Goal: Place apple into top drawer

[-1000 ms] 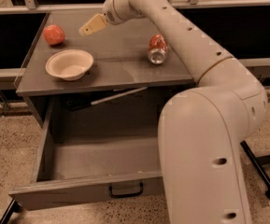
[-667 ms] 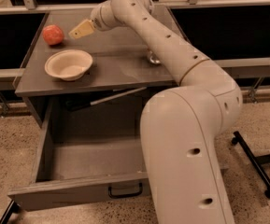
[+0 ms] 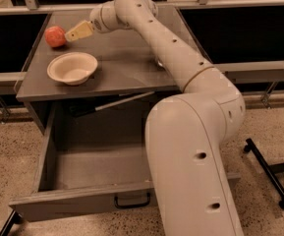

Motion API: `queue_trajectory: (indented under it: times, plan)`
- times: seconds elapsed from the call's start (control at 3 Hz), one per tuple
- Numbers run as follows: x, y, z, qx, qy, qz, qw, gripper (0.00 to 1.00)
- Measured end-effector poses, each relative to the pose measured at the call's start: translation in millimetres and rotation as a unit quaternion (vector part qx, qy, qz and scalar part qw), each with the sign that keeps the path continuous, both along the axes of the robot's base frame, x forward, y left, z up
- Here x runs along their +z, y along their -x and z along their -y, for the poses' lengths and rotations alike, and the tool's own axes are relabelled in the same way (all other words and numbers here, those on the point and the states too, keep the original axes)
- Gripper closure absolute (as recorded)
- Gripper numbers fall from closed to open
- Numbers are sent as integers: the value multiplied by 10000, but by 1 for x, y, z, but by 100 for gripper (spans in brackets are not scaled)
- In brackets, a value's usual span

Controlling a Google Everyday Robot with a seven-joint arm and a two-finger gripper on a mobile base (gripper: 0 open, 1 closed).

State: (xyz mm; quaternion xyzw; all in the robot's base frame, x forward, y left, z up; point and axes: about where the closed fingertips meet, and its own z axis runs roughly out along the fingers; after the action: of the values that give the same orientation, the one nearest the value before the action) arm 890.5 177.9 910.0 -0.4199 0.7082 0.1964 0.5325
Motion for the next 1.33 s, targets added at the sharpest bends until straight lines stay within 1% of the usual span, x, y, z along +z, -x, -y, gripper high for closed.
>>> queue_trajectory:
  times: [0.33,0.67,1.0,1.33]
  plan:
    - [4,10,-46,545,-414,-130,9976,0]
    - [5,16,-87,881,-491,-157,9948,0]
    - [-2,13,-102,860,-410,-152,9953,0]
    - [-7,3,-107,702,-423,-138,9965,0]
